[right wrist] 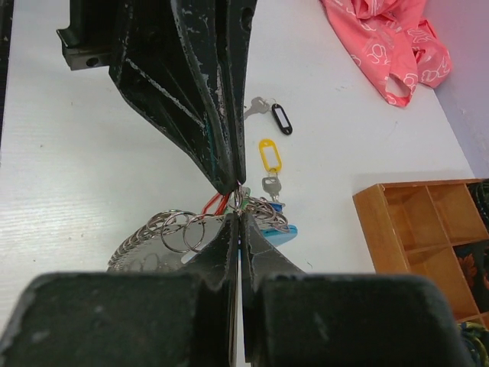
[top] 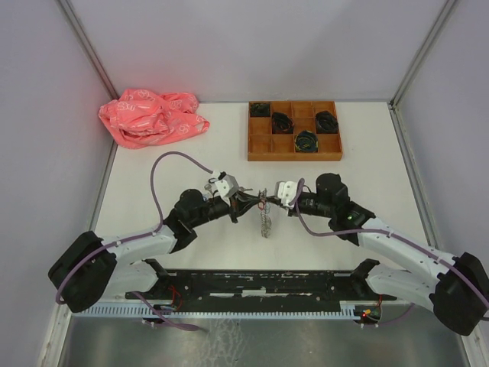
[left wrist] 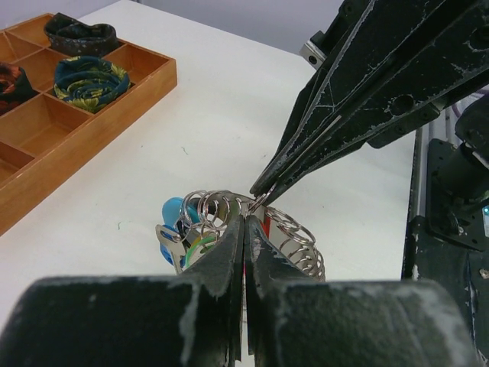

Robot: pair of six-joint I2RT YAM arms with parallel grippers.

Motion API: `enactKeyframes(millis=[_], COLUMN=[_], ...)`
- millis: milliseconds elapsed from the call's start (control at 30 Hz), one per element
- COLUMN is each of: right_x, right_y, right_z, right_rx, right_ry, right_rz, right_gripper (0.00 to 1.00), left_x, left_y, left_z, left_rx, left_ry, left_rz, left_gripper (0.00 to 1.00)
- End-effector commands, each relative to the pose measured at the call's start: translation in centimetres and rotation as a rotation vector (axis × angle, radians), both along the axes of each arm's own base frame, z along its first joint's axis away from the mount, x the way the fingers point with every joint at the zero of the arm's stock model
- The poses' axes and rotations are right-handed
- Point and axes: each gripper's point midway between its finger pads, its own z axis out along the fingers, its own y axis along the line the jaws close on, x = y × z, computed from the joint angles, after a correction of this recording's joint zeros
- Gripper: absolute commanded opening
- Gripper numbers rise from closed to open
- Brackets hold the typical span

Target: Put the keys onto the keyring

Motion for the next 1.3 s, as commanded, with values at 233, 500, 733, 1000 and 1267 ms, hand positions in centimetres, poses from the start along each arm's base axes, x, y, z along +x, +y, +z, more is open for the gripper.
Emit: enactKeyframes(millis=[233,500,733,1000,1267], right_x=[-0.3,-0.3,-0.1,-0.2,-0.7], right_y=[1.8,1.6,1.6,1.7,1.7], right_z=[6.1,5.9,5.7,5.4,5.7], right_rx=[0.261,0.239,0.225,0.214,0.209], right_ry=[-0.081,-0.084,-0.082,-0.075,-0.075], right_rz=[0.062,0.066,0.064,0.072,0.097], right_gripper=[0.01,0.01,0.01,0.01,0.01], left_x=[0.3,2.7,0.3,-2.6,-2.0], left_y=[0.0,3.6,4.1,3.2,1.9], left_z=[0.9,0.4,2.8,5.4,5.7], left_rx=[-0.065,-0.049,-0.112,-0.148,-0.111], left_ry=[0.036,0.044,-0.097,-0.306,-0.432], left_rz=[0.020,0.226,0.141,-0.033,-0.084], left_gripper=[0.06,0.18,0.48,0.45,0.45])
